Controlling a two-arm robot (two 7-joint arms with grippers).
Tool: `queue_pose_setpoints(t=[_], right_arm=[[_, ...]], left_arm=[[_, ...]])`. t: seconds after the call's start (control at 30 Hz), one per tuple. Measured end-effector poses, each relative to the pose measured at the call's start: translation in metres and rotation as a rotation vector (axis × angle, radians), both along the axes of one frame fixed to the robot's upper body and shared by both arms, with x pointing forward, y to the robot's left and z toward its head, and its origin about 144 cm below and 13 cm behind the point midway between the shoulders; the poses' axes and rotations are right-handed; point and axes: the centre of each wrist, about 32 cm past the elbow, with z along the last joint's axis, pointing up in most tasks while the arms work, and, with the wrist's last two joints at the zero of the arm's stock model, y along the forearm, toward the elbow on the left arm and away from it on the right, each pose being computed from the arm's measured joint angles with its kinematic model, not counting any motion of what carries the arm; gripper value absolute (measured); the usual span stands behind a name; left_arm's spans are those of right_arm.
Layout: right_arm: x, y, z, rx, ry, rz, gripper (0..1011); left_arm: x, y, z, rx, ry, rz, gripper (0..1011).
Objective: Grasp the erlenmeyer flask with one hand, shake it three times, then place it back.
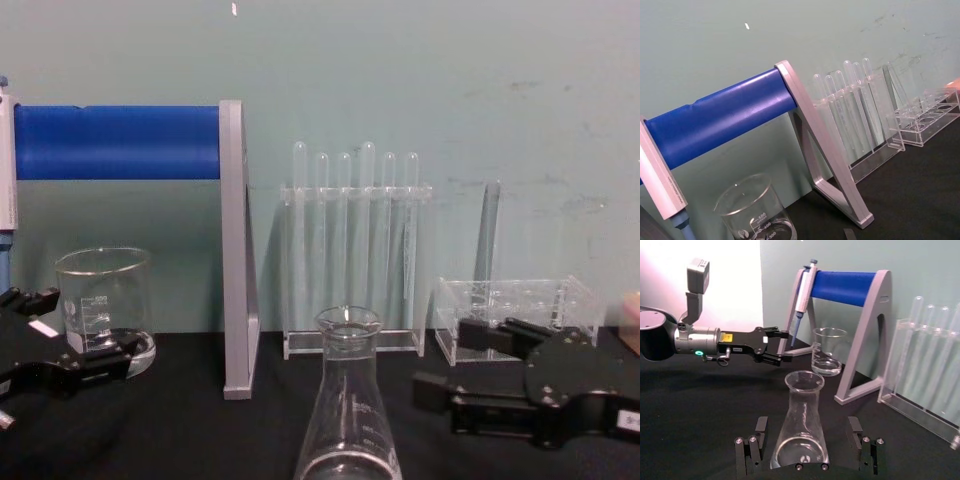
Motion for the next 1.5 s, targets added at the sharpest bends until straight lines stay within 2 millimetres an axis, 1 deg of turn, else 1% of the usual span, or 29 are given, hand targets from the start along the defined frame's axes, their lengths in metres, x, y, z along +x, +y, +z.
queue_pose_setpoints(t=[0.33, 0.7, 1.0, 1.5], right_arm=[[0.02, 0.017, -0.003, 0.004, 0.006, 0.048, 1000], [0.035, 0.03, -0.004, 0.017, 0.011, 0.06, 1000], [0.043, 0.038, -0.006, 0.018, 0.024, 0.068, 1000], [0.051, 0.045, -0.008, 0.018, 0.039, 0.075, 1000]], left_arm=[[0.0, 0.0, 0.0, 0.0, 0.0, 0.0, 1001], [0.0, 0.0, 0.0, 0.0, 0.0, 0.0, 1000], [0.0, 0.0, 0.0, 0.0, 0.0, 0.0, 1001], [0.0, 0.0, 0.0, 0.0, 0.0, 0.0, 1001]])
